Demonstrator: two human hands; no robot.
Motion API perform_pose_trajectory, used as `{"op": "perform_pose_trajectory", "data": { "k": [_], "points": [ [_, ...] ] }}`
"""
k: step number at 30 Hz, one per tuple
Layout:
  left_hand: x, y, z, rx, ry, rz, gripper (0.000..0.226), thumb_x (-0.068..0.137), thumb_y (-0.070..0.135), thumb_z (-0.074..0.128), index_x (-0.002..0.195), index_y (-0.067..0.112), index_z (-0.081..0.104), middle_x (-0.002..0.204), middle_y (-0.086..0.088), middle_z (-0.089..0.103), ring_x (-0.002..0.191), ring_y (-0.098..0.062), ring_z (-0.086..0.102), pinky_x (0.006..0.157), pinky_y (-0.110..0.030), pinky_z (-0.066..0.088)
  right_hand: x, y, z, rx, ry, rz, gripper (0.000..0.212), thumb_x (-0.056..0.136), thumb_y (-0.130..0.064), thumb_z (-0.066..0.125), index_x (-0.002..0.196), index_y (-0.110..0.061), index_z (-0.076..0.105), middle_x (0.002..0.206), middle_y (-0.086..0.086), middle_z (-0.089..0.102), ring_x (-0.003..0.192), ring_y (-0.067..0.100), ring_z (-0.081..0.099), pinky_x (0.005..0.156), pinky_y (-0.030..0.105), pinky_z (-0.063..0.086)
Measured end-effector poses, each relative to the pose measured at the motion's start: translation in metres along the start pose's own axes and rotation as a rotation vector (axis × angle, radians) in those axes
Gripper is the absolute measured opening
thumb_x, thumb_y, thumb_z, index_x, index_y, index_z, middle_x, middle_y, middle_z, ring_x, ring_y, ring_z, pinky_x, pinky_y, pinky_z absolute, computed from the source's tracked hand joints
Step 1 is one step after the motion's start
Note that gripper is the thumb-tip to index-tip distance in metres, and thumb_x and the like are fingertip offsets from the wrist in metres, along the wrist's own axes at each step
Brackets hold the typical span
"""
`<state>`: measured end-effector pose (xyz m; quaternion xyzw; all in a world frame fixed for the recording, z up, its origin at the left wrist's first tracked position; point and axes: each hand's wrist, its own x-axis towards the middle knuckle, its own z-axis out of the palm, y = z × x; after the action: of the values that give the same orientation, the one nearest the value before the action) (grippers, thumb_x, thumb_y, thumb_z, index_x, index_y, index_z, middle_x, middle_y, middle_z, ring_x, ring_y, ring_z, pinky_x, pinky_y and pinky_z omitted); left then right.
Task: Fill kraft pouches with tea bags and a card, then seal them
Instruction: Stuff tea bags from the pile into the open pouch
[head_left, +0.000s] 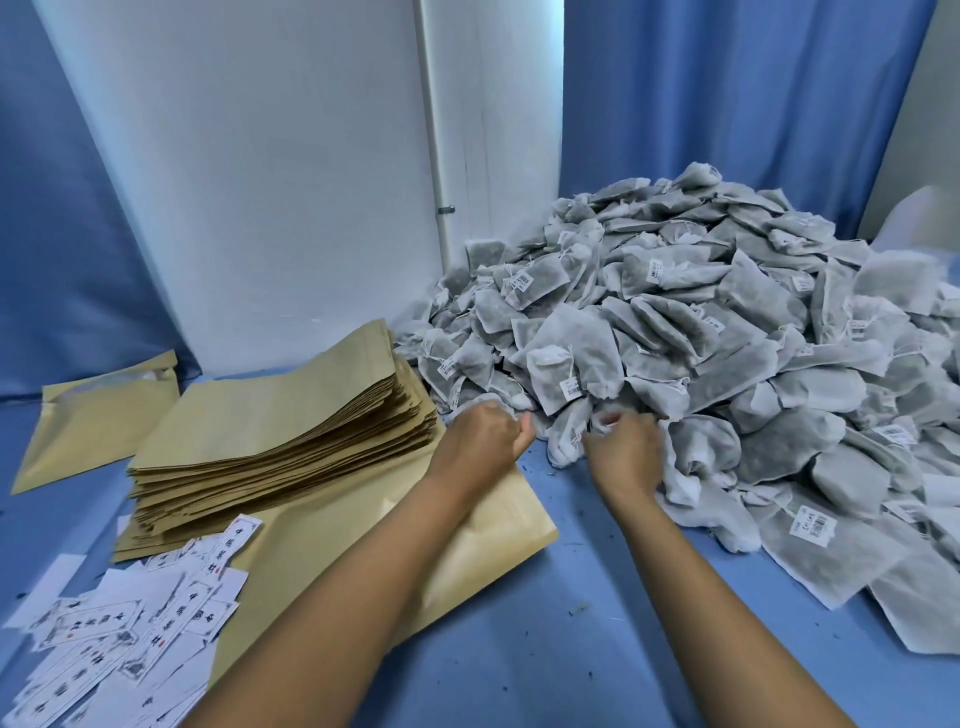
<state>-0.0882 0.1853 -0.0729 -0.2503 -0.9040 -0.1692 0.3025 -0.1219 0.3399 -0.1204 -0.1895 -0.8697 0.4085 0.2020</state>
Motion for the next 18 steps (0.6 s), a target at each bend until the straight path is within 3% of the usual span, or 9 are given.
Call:
{"op": "perform_pose_trajectory", "data": {
  "k": [2,3,6,9,12,14,16,18],
  "points": [
    [-0.005,0.001,0.002,0.041,0.021,0.052,0.050,0.060,-0.004,0.083,0.035,0.005,0.041,0.032,-0.008,0.037,0.033,-0.018,0.042,0.029,-0.018,0.029,0.001,0.021,-0.005,-0.328,0.260,-0.065,0.032,0.080,-0.007,0.059,0.111,-0.001,0.052,0.115,0.021,0.049,0.107,0.036,0.044,0.087,0.040,0.033],
    [-0.005,-0.001,0.003,0.088,0.047,0.099,0.049,0.060,-0.004,0.083,0.035,0.006,0.041,0.032,-0.007,0.037,0.034,-0.018,0.042,0.029,-0.019,0.030,0.001,0.029,-0.007,-0.349,0.302,-0.059,0.033,0.084,-0.005,0.053,0.116,0.001,0.047,0.120,0.023,0.046,0.109,0.037,0.043,0.089,0.041,0.032],
    [-0.003,0.002,0.005,0.081,0.088,0.126,0.050,0.070,-0.002,0.078,0.037,0.005,0.042,0.035,-0.007,0.038,0.037,-0.018,0.042,0.030,-0.024,0.037,0.004,0.043,-0.004,-0.324,0.227,0.046,0.033,0.095,-0.005,0.040,0.126,0.005,0.035,0.124,0.027,0.045,0.111,0.042,0.047,0.090,0.043,0.035],
    [-0.005,0.000,0.009,0.059,0.148,0.147,0.048,0.080,0.002,0.067,0.039,0.004,0.043,0.036,-0.009,0.039,0.040,-0.019,0.042,0.038,-0.031,0.048,0.004,0.043,-0.011,-0.029,0.065,-0.031,0.024,0.091,-0.003,0.049,0.115,0.000,0.048,0.109,0.024,0.059,0.098,0.037,0.056,0.074,0.035,0.038],
    [-0.004,0.003,0.004,0.012,0.151,0.107,0.044,0.083,0.004,0.060,0.042,0.003,0.045,0.039,-0.011,0.041,0.043,-0.022,0.043,0.046,-0.034,0.051,-0.009,0.017,-0.025,0.577,-0.089,-0.122,0.021,0.082,0.002,0.063,0.100,-0.008,0.058,0.093,0.012,0.067,0.081,0.023,0.062,0.071,0.033,0.048],
    [-0.003,0.001,0.005,0.001,0.183,0.092,0.040,0.083,0.005,0.059,0.044,0.000,0.051,0.042,-0.012,0.046,0.045,-0.024,0.047,0.046,-0.032,0.046,-0.016,-0.002,-0.036,0.869,-0.381,-0.070,0.026,0.081,0.006,0.066,0.101,-0.007,0.059,0.088,0.007,0.070,0.074,0.017,0.067,0.063,0.028,0.053],
    [-0.002,0.002,0.000,-0.056,0.201,0.066,0.040,0.087,0.006,0.055,0.048,-0.002,0.056,0.045,-0.013,0.050,0.048,-0.025,0.049,0.048,-0.035,0.043,-0.024,-0.017,-0.042,0.762,-0.734,-0.071,0.018,0.083,0.008,0.063,0.097,-0.005,0.062,0.078,0.002,0.071,0.065,0.011,0.066,0.055,0.021,0.050],
    [0.001,0.004,-0.003,-0.128,0.288,0.067,0.042,0.089,0.004,0.053,0.047,0.000,0.050,0.044,-0.011,0.045,0.047,-0.022,0.044,0.050,-0.035,0.037,-0.036,-0.032,-0.036,0.526,-0.825,-0.152,0.009,0.088,0.005,0.057,0.092,-0.001,0.063,0.078,0.010,0.067,0.067,0.014,0.058,0.057,0.022,0.045]
  ]
}}
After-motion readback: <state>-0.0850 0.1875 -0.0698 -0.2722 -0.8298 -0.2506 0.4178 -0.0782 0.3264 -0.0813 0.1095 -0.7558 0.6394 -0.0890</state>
